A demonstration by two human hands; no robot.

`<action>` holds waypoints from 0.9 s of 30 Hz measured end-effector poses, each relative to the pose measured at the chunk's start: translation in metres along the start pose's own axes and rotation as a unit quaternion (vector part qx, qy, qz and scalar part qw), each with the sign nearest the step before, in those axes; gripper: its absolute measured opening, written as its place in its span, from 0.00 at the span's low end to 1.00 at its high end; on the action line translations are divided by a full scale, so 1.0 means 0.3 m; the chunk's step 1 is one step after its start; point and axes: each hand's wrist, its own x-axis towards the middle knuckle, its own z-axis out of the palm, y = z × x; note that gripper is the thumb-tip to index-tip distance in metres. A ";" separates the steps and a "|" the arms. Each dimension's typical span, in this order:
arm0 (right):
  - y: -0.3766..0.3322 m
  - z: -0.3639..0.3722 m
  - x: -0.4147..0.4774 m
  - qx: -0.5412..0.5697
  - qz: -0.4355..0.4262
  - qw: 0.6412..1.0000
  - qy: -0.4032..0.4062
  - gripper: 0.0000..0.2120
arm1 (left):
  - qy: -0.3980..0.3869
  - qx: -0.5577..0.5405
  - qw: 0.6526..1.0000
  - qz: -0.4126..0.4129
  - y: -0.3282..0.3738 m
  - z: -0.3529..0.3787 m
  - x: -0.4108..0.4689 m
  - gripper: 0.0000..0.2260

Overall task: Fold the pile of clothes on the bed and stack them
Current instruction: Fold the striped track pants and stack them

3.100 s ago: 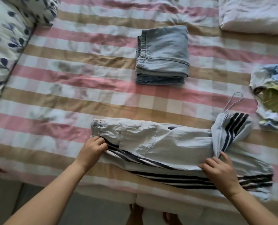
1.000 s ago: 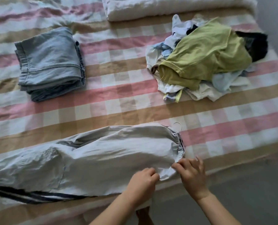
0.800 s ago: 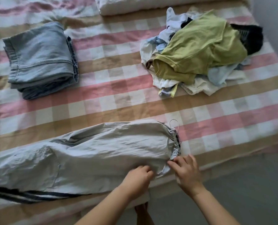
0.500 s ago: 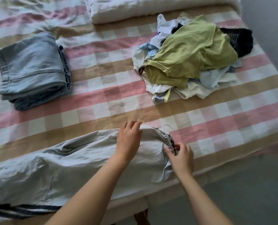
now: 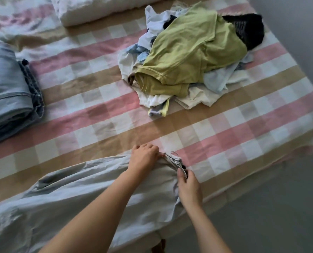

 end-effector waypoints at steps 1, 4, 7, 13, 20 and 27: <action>-0.012 0.000 0.009 0.017 -0.001 1.000 0.002 0.16 | 0.024 -0.006 1.000 0.002 0.004 -0.013 0.006 0.16; -0.063 -0.017 0.058 0.035 -0.030 0.997 0.061 0.13 | 0.156 -0.026 0.987 0.036 0.023 -0.064 0.048 0.16; -0.104 -0.042 0.150 0.020 -0.034 0.992 0.117 0.12 | 0.198 -0.009 0.979 0.048 0.043 -0.098 0.137 0.16; -0.171 -0.026 0.197 -0.087 -0.204 0.949 0.224 0.16 | 0.147 -0.060 0.987 0.004 -0.002 -0.107 0.182 0.12; -0.431 0.198 0.091 -0.145 -0.521 0.840 0.048 0.04 | 0.152 -0.124 0.975 -0.100 -0.448 -0.151 -0.201 0.12; -0.550 0.385 0.097 -0.298 -0.476 0.820 -0.109 0.11 | 0.099 -0.025 0.988 -0.117 -0.719 -0.167 -0.440 0.17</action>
